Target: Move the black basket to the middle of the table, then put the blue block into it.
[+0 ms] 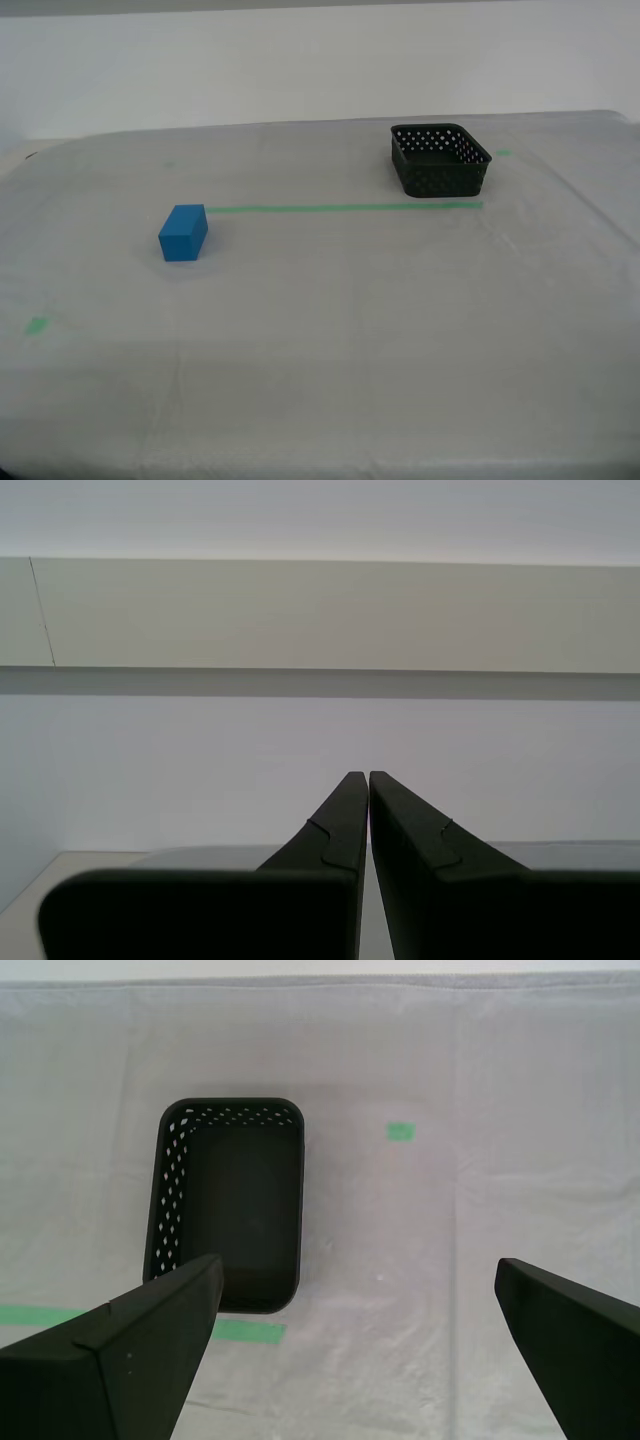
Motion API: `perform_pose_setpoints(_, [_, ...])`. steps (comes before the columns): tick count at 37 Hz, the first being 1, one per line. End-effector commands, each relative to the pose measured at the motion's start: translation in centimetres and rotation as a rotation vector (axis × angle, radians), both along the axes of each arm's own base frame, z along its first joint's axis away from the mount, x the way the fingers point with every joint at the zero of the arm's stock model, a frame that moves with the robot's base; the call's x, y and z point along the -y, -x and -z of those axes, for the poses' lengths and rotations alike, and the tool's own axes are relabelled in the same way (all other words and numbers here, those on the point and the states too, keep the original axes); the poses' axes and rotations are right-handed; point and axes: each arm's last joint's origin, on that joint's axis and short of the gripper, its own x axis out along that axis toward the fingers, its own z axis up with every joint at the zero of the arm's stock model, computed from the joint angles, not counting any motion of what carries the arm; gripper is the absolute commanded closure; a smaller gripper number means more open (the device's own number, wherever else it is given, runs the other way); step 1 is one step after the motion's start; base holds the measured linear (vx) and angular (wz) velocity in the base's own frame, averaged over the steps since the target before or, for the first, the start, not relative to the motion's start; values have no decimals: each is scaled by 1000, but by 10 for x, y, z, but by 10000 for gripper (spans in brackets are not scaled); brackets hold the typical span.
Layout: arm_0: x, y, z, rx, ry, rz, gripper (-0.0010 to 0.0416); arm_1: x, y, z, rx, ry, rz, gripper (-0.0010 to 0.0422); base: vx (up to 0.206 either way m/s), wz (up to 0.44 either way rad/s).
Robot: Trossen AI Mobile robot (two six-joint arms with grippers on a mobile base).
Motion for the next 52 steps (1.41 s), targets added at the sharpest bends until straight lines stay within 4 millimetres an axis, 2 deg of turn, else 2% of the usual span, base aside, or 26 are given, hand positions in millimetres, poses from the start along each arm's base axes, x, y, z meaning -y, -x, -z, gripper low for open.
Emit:
perform_pose_setpoints(1, [-1, 1, -5, 13, -7, -1, 31, 0, 0, -1, 4, -1, 0, 412, 0, 0])
perform_pose_setpoints(7, [-4, 3, -15, 29, -22, 11, 31, 0, 0, -1, 4, -1, 0, 412, 0, 0])
perform_pose_setpoints(18, [-6, 8, -28, 24, -50, 46, 7, 0, 0, -1, 4, -2, -1, 412, 0, 0])
perform_pose_setpoints(51, [-10, 6, -30, 58, -97, 65, 6, 0, 0, -1, 4, -2, 0, 412, 0, 0])
perform_pose_setpoints(52, [-10, 1, -26, 56, -97, 65, 7, 0, 0, -1, 4, -2, -1, 412, 0, 0])
